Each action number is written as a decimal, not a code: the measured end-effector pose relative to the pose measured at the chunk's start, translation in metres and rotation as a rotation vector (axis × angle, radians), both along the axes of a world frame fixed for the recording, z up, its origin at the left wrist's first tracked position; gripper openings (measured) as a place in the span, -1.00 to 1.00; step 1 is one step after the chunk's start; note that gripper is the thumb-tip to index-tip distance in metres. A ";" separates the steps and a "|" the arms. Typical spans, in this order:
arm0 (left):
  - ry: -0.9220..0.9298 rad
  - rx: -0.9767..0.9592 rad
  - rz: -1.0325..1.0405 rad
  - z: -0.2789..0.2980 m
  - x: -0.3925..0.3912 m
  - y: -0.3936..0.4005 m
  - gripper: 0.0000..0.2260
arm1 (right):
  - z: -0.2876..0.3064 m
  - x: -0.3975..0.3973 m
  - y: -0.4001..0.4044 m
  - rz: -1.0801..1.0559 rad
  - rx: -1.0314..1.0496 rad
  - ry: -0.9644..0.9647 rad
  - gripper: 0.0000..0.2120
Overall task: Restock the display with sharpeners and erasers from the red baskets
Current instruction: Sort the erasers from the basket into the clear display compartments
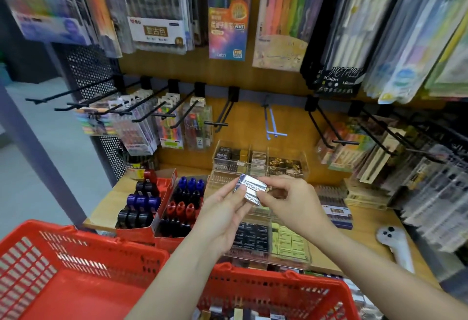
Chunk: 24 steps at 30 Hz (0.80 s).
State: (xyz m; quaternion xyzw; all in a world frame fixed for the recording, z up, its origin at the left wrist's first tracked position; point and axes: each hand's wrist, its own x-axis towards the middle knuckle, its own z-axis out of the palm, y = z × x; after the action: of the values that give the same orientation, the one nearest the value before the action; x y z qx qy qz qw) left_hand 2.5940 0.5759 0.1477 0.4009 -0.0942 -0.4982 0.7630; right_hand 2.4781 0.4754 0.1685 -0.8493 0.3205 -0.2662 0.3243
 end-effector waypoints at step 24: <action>0.031 0.182 -0.007 -0.031 0.039 -0.045 -0.45 | 0.004 0.062 -0.120 0.046 -0.398 0.432 -0.68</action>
State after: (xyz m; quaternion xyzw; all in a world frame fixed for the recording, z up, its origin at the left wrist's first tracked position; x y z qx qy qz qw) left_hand 2.6334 0.5310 0.1164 0.4604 -0.0382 -0.5137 0.7230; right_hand 2.5405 0.3559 0.1728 -0.9402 0.3045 -0.1293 0.0815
